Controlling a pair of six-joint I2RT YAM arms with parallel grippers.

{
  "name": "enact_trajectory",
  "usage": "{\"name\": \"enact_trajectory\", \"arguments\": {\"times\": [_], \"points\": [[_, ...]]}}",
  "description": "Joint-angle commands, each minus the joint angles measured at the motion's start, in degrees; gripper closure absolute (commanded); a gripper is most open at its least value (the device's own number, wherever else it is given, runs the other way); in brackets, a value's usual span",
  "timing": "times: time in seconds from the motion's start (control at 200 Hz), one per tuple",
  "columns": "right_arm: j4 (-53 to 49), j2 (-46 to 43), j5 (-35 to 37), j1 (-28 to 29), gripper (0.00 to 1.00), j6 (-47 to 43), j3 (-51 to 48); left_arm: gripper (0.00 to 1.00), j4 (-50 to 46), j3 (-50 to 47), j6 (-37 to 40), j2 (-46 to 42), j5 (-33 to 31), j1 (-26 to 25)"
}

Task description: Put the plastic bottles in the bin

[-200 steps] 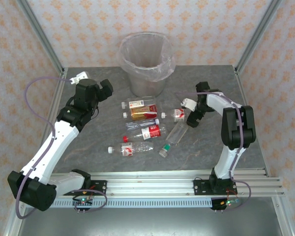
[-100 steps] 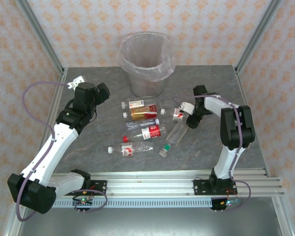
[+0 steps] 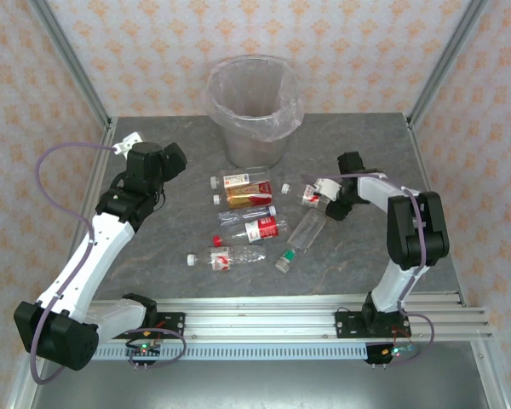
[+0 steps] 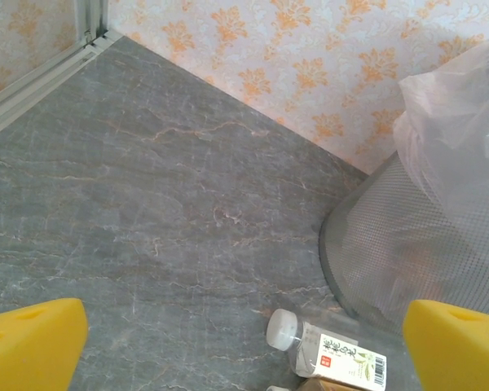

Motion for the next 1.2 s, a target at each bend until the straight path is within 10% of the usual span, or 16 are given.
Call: {"name": "enact_trajectory", "arguments": {"times": [0.0,0.646,1.196], "points": [[4.49,-4.87,1.29,-0.1,0.47,2.77,-2.39,0.0,-0.71,-0.58,-1.45,0.85,-1.01,0.62],[26.7,-25.29,-16.86,0.16,0.51,28.98,-5.87,0.0,-2.62,-2.85,-4.32,1.19,-0.52,2.44],[35.11,-15.67,-19.31,8.29,0.47,52.52,17.87,0.0,-7.09,-7.29,-6.92,-1.34,0.5,2.78]]}}
